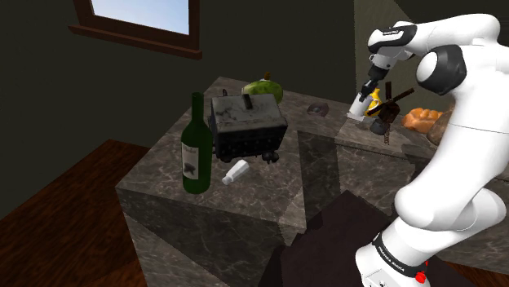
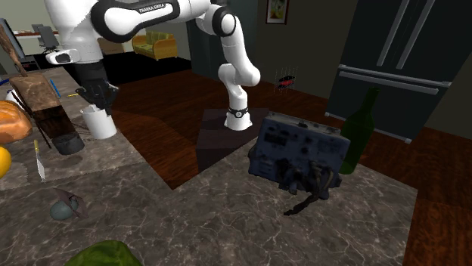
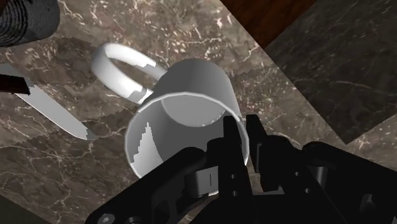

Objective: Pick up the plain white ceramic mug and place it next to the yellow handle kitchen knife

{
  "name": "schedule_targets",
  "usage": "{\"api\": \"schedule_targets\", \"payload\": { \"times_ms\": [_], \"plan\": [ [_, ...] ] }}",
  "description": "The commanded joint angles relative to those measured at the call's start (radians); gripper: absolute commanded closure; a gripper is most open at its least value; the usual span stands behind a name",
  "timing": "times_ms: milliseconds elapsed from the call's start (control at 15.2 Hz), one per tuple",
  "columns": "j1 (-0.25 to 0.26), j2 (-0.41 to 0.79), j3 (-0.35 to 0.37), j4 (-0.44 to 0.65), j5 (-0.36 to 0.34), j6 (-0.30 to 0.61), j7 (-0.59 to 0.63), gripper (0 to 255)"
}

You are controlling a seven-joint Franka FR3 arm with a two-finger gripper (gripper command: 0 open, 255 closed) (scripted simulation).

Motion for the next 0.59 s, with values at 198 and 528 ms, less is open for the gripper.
{"api": "schedule_targets", "payload": {
  "times_ms": [198, 528],
  "plan": [
    [-0.103, 0.116, -0.019, 0.146, 0.048, -0.044, -0.110, 255],
    [-0.224, 0.265, -0.023, 0.362, 0.098, -0.121, -0.196, 255]
  ]
}}
